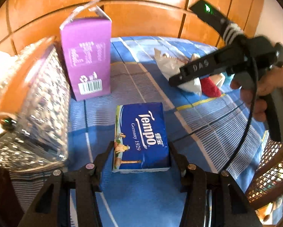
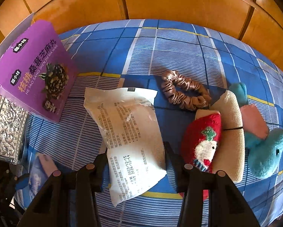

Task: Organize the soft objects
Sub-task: 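Carry the Tempo pack to the tray with the left tool while the right tool grasps the white packet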

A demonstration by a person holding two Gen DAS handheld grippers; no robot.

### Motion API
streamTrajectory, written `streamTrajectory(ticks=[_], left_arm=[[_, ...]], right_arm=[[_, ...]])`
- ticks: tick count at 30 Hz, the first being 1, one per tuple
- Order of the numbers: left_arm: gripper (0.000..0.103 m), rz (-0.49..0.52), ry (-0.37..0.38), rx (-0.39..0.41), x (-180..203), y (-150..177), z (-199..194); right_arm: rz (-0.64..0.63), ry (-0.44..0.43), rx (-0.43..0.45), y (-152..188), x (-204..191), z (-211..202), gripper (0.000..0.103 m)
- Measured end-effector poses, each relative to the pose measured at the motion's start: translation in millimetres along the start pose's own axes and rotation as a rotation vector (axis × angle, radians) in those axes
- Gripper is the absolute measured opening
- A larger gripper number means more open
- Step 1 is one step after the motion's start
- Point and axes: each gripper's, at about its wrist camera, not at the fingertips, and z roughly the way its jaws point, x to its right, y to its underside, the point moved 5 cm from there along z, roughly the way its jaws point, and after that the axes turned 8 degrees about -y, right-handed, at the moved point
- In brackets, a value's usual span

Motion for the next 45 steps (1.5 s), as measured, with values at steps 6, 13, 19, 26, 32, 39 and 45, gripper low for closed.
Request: streamTrajectory(ticks=[6,13,19,26,32,39,45], left_arm=[[0.052,0.027,0.025,0.093,3.9,-38.8,-35.9],[0.052,0.005,0.103,0.115,14.7,-122.0,-46.9],[0.052,-0.079,0.066,0.149,-2.5,-207.0,-36.3],[0.052,-0.274,-0.116,0.223,-106.7,-224.3,-56.0],[0.052,-0.388,-0.241,0.212,-194.5,-158.4,-77.4],[0.052,-0.546,-0.307,0.191,-260.6,-54.8,-121.5],[0.052,-0.719,-0.398,0.156,-303.9,39.3,-155.8]], right_arm=[[0.007,-0.007,0.002,3.1,0.8,-0.9,0.049],[0.009,-0.023,-0.003,2.6,2.4,0.3,0.049],[-0.031,-0.009,-0.006,4.8,-2.8,3.8,0.051],[-0.109,0.043,-0.034,8.4,-12.5,15.2,0.051],[-0.115,0.055,-0.025,9.6,-15.3,16.6,0.051],[-0.142,0.081,-0.004,15.5,-25.1,18.1,0.05],[-0.163,0.097,0.005,19.6,-31.9,19.7,0.05]])
